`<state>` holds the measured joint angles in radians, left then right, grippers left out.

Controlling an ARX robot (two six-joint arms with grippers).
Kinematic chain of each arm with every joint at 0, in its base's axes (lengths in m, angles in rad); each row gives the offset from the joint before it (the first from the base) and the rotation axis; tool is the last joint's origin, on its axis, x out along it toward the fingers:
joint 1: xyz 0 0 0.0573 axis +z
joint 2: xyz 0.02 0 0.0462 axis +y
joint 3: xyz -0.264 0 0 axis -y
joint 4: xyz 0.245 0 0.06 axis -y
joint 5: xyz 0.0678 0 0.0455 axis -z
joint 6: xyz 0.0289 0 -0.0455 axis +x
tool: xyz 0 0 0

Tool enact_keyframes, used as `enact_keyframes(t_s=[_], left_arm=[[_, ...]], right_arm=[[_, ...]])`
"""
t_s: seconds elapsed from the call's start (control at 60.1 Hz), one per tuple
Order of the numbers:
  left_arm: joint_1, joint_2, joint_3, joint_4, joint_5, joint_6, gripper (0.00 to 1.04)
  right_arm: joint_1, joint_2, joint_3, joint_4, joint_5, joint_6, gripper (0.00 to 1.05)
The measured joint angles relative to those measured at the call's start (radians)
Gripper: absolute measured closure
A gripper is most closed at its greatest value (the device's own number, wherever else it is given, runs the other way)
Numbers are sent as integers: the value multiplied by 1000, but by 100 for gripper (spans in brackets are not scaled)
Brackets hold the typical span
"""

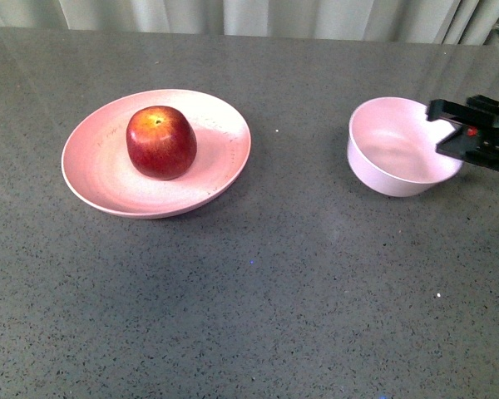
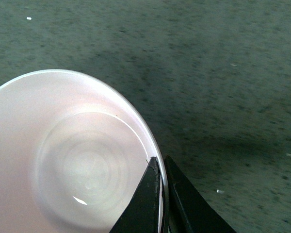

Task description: Move apple from plate to bowl

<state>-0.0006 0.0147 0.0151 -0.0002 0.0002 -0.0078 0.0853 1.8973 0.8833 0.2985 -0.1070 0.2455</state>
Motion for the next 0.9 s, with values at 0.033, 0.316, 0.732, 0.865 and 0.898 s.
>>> enact_keyframes(t_s=[0.033,0.316,0.732,0.865,0.898], left_arm=[[0,0,0,0,0,0,9],[0,0,0,0,0,0,9],[0,0,0,0,0,0,9],[0,0,0,0,0,0,9],[0,0,0,0,0,0,9]], right_arm=[[19,8,13,-1,5,16,103],[133,131,116,-39,46,109,103],[142,136,132,-28,61,108,67],[134,48,79,19,46,108,42],[129,19,64,34,45,105,37]])
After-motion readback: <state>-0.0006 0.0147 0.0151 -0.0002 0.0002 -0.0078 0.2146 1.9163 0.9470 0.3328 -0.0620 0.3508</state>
